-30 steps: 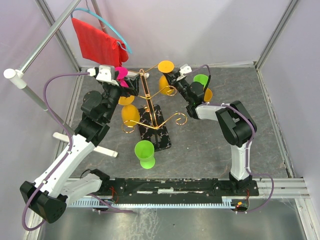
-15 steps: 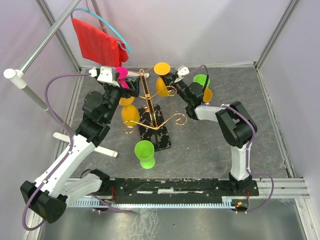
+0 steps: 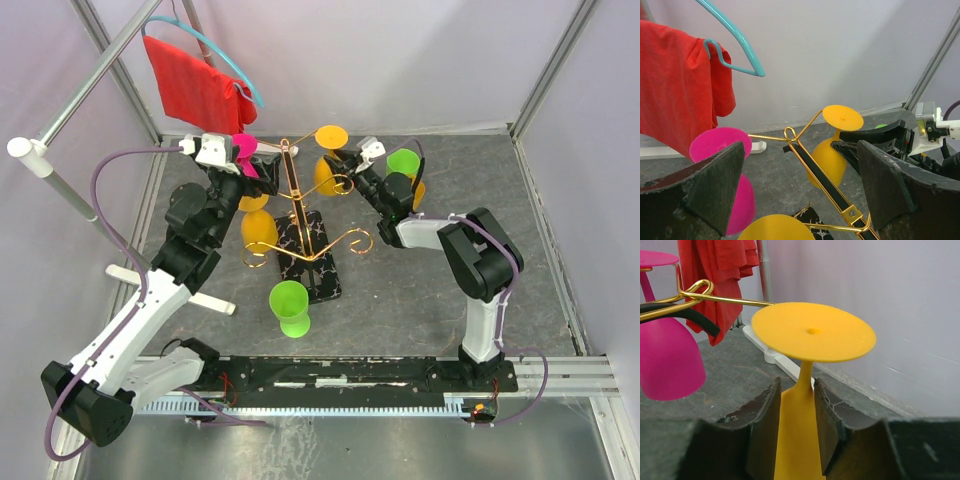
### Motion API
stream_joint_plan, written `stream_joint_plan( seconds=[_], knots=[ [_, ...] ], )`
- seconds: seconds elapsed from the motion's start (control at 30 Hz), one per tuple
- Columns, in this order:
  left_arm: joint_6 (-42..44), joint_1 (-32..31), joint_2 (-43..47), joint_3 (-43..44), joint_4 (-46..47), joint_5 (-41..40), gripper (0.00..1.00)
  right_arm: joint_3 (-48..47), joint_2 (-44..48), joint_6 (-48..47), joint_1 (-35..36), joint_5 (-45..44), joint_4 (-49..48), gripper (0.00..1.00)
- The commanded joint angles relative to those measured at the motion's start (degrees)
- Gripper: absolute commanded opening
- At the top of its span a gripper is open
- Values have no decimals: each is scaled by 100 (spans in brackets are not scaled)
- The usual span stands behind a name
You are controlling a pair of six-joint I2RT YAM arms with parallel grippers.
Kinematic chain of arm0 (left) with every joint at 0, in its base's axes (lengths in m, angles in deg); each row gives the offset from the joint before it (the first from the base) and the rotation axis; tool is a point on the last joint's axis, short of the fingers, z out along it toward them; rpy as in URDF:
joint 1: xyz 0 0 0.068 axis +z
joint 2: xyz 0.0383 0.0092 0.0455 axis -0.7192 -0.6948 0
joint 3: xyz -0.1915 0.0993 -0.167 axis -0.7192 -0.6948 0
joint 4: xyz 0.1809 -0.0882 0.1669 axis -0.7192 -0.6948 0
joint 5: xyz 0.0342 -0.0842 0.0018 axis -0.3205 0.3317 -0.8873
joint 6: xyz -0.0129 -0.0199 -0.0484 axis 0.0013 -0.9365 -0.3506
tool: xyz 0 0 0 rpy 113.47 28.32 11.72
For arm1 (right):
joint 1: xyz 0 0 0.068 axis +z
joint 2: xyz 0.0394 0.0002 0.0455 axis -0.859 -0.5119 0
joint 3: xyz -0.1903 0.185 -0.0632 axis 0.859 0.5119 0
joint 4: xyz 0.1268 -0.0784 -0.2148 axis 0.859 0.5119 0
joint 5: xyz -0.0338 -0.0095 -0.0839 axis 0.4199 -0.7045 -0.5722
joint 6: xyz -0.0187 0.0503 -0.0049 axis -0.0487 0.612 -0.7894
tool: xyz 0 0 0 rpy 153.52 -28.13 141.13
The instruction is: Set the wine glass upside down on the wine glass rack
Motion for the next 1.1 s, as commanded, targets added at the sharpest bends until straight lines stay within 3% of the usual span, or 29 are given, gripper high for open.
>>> stream_joint_plan(
  seconds=[0.0,0.4,0.63,0.83,0.93,1.07],
  knots=[
    [138,-17,119,-19,148,-122,99,170,237,-194,90,153,-156,42],
    [107,-19,26,206,69,-219,99,850,929,-421,88,-620,-81,49],
    [47,-6,-264,593,-12,-174,99,1087,1574,-672,88,-1198,648,62],
    [68,-9,-701,1132,-308,488,99,1277,2079,-452,84,-1997,1240,73],
    [191,-12,-1052,1583,-560,1018,99,1155,2589,-368,86,-2572,2198,77],
    [251,-8,-1525,2151,-734,1471,99,388,3178,-126,39,-3778,4751,83]
  ],
)
